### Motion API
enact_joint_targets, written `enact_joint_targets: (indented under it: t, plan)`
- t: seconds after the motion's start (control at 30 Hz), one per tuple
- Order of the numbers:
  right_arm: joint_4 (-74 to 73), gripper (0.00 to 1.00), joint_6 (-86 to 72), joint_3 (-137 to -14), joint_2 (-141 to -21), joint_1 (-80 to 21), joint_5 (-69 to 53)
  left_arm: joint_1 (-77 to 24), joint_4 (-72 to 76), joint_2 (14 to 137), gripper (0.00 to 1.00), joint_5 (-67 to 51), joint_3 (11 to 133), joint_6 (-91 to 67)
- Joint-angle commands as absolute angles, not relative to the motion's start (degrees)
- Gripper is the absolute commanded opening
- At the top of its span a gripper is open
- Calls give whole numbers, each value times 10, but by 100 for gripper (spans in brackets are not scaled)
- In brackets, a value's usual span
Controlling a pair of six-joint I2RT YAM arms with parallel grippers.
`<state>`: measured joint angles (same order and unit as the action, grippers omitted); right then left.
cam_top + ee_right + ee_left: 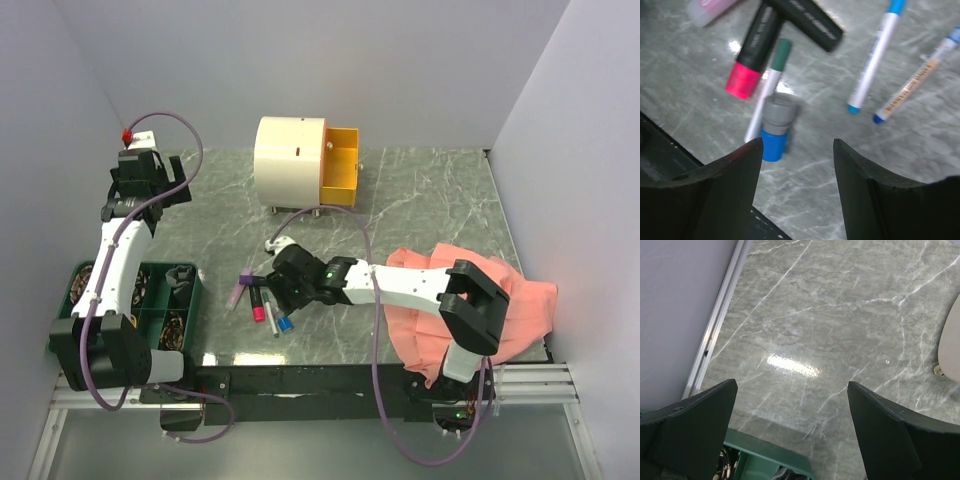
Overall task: Sort the stationery into containers
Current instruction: Pick up the stationery from the center of the board.
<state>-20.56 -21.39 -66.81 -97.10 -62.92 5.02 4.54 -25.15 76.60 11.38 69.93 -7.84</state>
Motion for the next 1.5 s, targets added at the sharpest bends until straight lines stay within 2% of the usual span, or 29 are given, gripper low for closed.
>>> enact_joint_targets:
  t: [0.0, 0.33, 1.0, 1.1, 1.27, 1.47]
  plan:
    - [-180, 66, -216, -713, -990, -661, 58, 47, -239, 731, 99, 105, 690, -85]
    - [-201, 65, -224, -772, -1066, -670, 63, 48, -244, 730, 99, 106, 700, -87]
    - [-205, 64, -228, -773, -1107, -665, 72, 50, -233, 727, 100, 92, 672, -99]
    - [-203, 62, -227, -773, -1110, -660, 73, 49, -235, 724, 99, 90, 669, -102]
    - [-199, 51, -222, -775, -1114, -655, 75, 49, -230, 716, 99, 89, 656, -98]
    - [-191, 52, -214, -773, -1121, -656, 68, 49, -229, 717, 100, 81, 646, -105]
